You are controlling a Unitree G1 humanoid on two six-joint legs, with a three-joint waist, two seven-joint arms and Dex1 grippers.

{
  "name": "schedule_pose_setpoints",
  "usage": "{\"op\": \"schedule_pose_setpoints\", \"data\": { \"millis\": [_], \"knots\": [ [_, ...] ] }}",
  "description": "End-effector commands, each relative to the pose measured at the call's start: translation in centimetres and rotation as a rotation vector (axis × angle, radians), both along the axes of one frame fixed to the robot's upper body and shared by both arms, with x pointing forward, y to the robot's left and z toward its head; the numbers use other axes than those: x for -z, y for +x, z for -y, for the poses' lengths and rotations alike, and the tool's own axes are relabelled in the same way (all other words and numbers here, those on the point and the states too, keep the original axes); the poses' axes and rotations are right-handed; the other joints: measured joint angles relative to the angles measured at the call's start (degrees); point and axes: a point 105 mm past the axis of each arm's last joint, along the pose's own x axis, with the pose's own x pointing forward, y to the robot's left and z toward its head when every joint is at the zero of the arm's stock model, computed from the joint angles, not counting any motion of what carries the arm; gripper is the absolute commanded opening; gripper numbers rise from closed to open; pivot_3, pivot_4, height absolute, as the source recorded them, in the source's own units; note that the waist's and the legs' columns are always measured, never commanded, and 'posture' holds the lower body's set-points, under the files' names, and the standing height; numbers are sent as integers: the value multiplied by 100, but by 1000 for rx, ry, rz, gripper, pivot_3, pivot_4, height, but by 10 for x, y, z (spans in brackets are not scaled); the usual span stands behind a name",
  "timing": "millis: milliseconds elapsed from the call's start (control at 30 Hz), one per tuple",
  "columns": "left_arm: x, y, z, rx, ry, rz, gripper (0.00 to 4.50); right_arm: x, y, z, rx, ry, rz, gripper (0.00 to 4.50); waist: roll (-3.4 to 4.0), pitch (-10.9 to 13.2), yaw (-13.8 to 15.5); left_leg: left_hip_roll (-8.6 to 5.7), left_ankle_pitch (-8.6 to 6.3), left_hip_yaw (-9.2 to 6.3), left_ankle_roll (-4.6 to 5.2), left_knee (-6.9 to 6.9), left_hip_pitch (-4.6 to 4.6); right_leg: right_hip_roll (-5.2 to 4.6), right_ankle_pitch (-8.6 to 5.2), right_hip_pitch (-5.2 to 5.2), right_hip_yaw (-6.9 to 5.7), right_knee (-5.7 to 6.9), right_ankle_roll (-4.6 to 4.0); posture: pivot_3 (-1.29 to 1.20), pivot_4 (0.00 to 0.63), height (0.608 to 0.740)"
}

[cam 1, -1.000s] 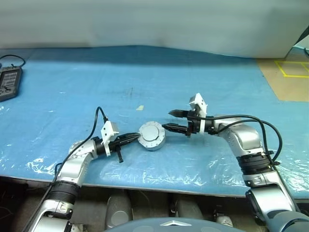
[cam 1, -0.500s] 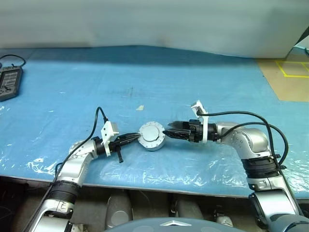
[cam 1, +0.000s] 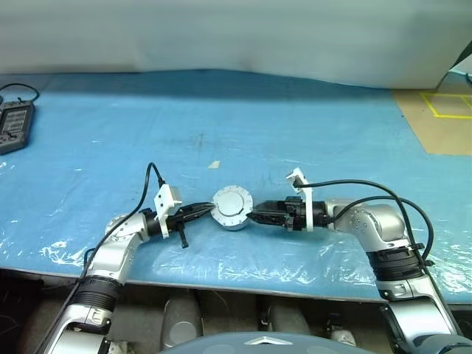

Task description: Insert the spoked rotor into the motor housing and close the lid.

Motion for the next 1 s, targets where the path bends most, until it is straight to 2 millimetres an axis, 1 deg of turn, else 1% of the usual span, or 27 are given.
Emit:
{"op": "schedule_pose_setpoints", "data": {
  "millis": [33, 167, 233, 267, 333, 367, 467, 600, 633, 700, 900, 1000],
  "knots": [
    [4, -3, 1, 13, 29, -10, 0, -8, -3, -8, -28, 34, 12, 4487, 0, 0, -1, 0, 0, 0, 0, 0, 0, 0, 0, 0, 0, 0, 0, 0, 150, 740],
    [4, -3, 0, 12, 32, -8, 0, -6, 0, -10, -15, 39, -3, 4487, 0, 0, -3, 0, 0, 0, 0, 0, 0, 0, 0, 0, 0, 0, 0, 0, 150, 740],
    [4, -2, 0, 11, 33, -7, 0, -6, 1, -9, -8, 43, -10, 4114, 0, 0, -5, 0, 0, 0, 0, -1, 0, 0, 0, 0, 0, 0, 0, 0, 150, 740],
    [4, -2, 0, 11, 34, -7, 0, -6, 2, -9, -4, 43, -12, 3886, 0, 0, -6, 0, 0, 0, -1, -1, 0, 0, 0, 0, 0, 0, 0, 0, 150, 740],
    [4, -2, -1, 10, 35, -7, 0, -5, 3, -8, 3, 39, -17, 3242, 0, 0, -8, 0, 0, 0, -1, 0, 0, 0, 0, 0, 0, 0, 0, 0, 150, 740],
    [5, -2, -1, 11, 35, -7, 0, -4, 3, -7, 7, 37, -20, 2822, 0, 0, -7, 0, 0, 0, -1, 0, 0, 0, 0, 0, 0, 0, 0, 0, 150, 740],
    [5, -3, 0, 12, 35, -7, 0, -4, 4, -6, 14, 37, -24, 1835, 1, -1, -7, -1, 0, 0, -1, 0, 2, 0, 0, 1, 0, 1, 0, 0, 150, 740],
    [6, -3, 0, 15, 33, -8, 0, -4, 4, -6, 19, 41, -29, 1835, 1, -1, -2, -2, 1, 0, -2, 1, 4, -2, 0, 4, 0, 2, 0, 0, 150, 740],
    [6, -3, 0, 15, 33, -9, 0, -4, 5, -6, 20, 41, -30, 1499, 1, -1, -2, -2, 1, 0, -2, 1, 4, -2, 0, 4, 1, 2, 0, 0, 150, 740],
    [7, -3, 0, 15, 33, -10, 0, -4, 5, -5, 28, 47, -33, 1191, 3, -2, 2, -2, 1, 0, -2, 0, 4, -2, 0, 4, 1, 2, 0, 0, 150, 740],
    [10, -3, 0, 9, 31, -12, 0, -7, 12, -5, 59, 65, -26, 1183, 3, -2, 2, -2, 1, 0, -2, 1, 5, -2, 0, 4, 0, 3, 0, 0, 150, 740],
    [6, 3, -3, -41, -6, -8, 0, -11, 21, -3, 107, 92, -18, 1179, 3, -2, 1, -2, 1, 0, -2, 1, 5, -3, 0, 5, 1, 4, 0, 0, 150, 740]
  ]
}}
